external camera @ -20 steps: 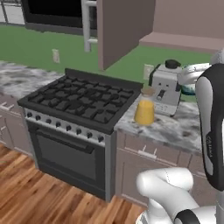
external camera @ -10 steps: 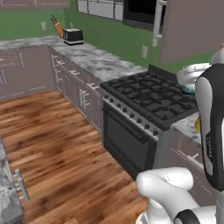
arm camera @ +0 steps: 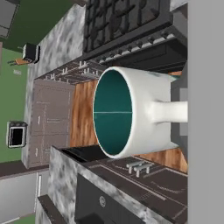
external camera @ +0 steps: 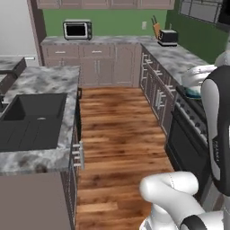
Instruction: There is a tray on the dining counter. Grab the cup, mug, and pitcher and place them on the tray. The pitcher may be placed next to the tray if it cannot fit the tray.
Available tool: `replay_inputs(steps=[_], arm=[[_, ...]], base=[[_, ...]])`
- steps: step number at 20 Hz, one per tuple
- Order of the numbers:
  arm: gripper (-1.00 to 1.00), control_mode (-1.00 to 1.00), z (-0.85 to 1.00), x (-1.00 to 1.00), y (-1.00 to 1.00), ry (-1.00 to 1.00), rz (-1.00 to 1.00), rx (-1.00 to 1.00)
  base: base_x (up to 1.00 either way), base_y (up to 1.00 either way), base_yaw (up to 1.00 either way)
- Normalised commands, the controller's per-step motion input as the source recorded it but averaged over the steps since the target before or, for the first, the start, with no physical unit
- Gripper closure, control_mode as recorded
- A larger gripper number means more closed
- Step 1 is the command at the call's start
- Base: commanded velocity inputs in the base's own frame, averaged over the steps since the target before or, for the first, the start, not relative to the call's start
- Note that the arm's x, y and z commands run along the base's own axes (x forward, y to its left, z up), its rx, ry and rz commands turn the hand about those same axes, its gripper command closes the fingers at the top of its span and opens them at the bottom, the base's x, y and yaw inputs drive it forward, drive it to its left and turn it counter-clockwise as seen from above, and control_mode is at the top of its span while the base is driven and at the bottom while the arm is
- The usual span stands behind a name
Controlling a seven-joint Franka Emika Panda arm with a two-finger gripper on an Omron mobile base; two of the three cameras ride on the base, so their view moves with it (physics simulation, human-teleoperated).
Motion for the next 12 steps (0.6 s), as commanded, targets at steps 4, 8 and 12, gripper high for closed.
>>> replay_inputs(steps=[4, 8, 12], arm=[[1.00, 1.00, 0.00, 0.00, 0.00, 0.00, 0.00, 0.00], [1.00, 1.00, 0.00, 0.00, 0.00, 0.00, 0.00, 0.00], [1.00, 1.00, 0.00, 0.00, 0.00, 0.00, 0.00, 0.00]], base=[[0.55, 0.00, 0.17], [0.82, 0.07, 0.05], [0.90, 0.16, 0.04]])
